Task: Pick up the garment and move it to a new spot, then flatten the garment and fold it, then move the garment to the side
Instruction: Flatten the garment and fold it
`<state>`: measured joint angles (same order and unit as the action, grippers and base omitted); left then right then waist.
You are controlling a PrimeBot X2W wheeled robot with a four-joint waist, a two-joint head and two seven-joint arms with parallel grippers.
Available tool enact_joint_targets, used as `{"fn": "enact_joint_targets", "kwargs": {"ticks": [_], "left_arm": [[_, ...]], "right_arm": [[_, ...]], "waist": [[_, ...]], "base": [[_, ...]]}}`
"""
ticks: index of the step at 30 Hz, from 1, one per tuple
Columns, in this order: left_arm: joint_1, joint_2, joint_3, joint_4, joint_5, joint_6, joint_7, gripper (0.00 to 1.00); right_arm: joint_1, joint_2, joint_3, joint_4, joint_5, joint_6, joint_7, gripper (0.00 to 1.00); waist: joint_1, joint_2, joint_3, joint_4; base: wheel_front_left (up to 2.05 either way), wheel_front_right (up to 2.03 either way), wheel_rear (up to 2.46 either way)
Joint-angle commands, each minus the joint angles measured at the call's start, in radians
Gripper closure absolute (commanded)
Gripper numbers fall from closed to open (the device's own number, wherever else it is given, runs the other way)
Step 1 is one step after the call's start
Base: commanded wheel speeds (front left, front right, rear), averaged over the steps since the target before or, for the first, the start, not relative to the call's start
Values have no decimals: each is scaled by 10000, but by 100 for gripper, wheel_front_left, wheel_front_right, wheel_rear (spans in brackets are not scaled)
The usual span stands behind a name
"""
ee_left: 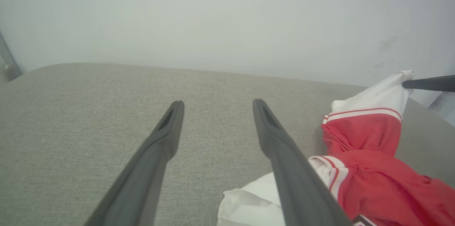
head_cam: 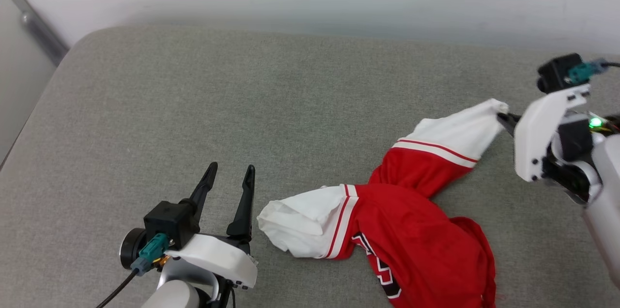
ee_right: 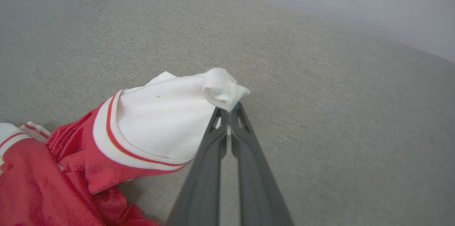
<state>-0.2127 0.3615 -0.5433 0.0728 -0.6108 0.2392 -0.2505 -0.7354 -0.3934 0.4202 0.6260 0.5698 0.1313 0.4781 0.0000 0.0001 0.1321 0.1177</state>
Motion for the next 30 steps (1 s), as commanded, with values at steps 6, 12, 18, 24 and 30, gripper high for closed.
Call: {"fn": "enact_joint_targets", "kwargs": {"ticks": [6, 12, 18, 24, 30], "left_arm": [[434, 131, 22, -155, -69, 184, 70, 0], [672, 257, -2, -200, -160, 278, 228, 0], [929, 475, 76, -270, -238, 423, 343, 0], [1227, 654, 113, -341, -296, 548, 499, 0], [1455, 830, 226, -387, -406, 694, 542, 0]], "right_arm": [[3023, -496, -2595, -854, -819, -10, 399, 100], [6129, 589, -4745, -1302, -1581, -12, 1034, 100], [7527, 1847, -5977, -2520, -2459, -9, 203, 0], [7974, 2576, -6735, -4188, -3016, -9, -1420, 0], [8295, 3065, -6843, -5805, -3501, -7, -2869, 0]], "waist": [[0, -1, -549, -404], [0, -1, -872, -383], [0, -1, -1089, -441], [0, -1, -1387, -453], [0, -1, -1570, -490]], "base": [[0, 0, 0], [0, 0, 0], [0, 0, 0], [0, 0, 0], [0, 0, 0]]}}
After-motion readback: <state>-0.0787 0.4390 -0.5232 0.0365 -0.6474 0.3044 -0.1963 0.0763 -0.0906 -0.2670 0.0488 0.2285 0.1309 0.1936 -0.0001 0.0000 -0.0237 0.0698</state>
